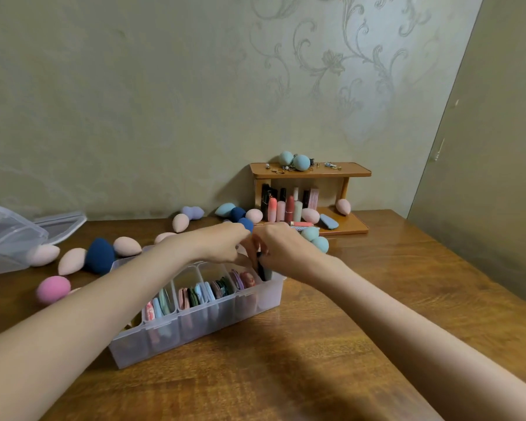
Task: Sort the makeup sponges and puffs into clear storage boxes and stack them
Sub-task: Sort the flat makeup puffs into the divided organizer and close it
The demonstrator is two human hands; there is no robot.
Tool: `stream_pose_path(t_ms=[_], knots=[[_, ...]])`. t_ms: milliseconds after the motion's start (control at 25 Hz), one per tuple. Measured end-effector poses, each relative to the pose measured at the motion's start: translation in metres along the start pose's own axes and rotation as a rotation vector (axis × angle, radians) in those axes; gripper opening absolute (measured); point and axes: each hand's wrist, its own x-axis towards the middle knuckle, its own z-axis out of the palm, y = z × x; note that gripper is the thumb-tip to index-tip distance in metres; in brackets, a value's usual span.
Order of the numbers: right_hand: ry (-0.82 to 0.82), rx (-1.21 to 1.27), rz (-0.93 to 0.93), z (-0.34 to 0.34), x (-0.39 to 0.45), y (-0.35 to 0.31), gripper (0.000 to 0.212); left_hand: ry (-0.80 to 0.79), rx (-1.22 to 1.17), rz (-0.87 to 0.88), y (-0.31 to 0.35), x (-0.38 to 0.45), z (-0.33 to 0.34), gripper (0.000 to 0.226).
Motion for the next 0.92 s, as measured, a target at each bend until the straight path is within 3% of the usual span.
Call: stream_pose_path(t_ms=[160,280,400,480,520,600,760,840,920], knots=[[-0.048,0.104,-0.084,0.002,-0.002,0.002,0.025,0.005,-0.123,0.091,0.0,0.0,-0.002,0.004],[-0.132,0.188,-0.085,-0.009,0.006,0.017,0.019,-0.034,-0.17,0.104,-0.002,0.003,-0.005,0.01],[0.019,0.461,0.11,-0.016,0.029,0.062,0.019,-0.104,-0.227,0.129,-0.003,0.009,-0.011,0.02],[0.205,0.378,0.318,-0.006,0.046,0.1,0.023,-0.19,-0.212,0.141,0.0,0.014,-0.016,0.026],[0.219,0.304,0.421,0.003,0.054,0.118,0.026,-0.236,-0.173,0.149,0.001,0.017,-0.019,0.027],[0.101,0.207,0.554,0.022,0.063,0.145,0.03,-0.305,-0.087,0.171,0.003,0.023,-0.022,0.028],[-0.242,0.09,0.623,0.05,0.073,0.178,0.042,-0.37,-0.042,0.186,-0.001,0.032,-0.023,0.029],[-0.271,0.061,0.655,0.059,0.075,0.181,0.046,-0.359,-0.064,0.192,-0.005,0.033,-0.022,0.029],[-0.196,0.042,0.681,0.061,0.075,0.177,0.049,-0.329,-0.092,0.187,-0.007,0.035,-0.02,0.029]])
